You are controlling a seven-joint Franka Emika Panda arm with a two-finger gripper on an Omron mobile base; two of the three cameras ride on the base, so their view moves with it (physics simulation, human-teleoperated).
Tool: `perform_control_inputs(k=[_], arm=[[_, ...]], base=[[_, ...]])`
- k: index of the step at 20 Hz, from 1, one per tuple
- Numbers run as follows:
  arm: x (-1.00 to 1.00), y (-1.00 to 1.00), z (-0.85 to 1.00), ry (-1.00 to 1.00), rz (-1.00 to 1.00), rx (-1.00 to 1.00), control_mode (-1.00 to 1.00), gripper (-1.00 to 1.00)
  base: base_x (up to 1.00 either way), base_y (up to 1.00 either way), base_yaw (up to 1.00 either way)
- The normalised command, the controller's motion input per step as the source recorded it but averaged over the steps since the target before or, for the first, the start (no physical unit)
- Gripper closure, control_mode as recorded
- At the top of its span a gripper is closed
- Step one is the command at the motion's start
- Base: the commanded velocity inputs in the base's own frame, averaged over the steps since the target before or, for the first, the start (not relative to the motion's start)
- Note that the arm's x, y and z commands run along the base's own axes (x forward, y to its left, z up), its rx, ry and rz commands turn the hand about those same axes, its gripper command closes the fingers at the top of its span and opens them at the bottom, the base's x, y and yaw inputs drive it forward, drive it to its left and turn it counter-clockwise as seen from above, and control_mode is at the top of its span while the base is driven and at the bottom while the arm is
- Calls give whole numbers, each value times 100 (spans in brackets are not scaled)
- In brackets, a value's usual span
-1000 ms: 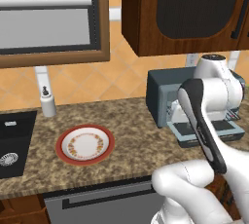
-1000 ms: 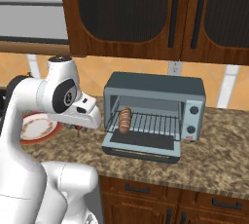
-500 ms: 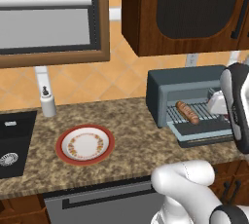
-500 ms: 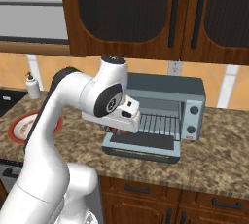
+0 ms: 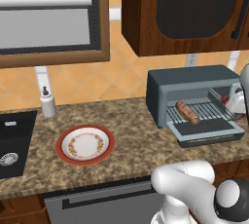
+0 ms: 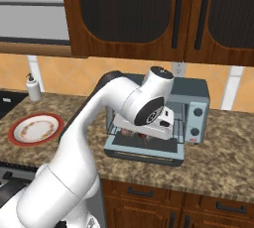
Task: Pick up the kebab skewer and baguette bread, and place them inside the toaster oven. Close the toaster oven door and start by setting the timer.
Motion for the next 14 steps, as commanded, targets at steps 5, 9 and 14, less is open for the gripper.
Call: perform_control_inputs(k=[5,9,14], arm=[[40,0,-40,-9,20,1,-100,100],[82,0,-13,0,18,0,-100,100],[65,-26,-14,4,11,0,-100,100]], base=[[0,0,0],[0,0,0],[0,0,0]])
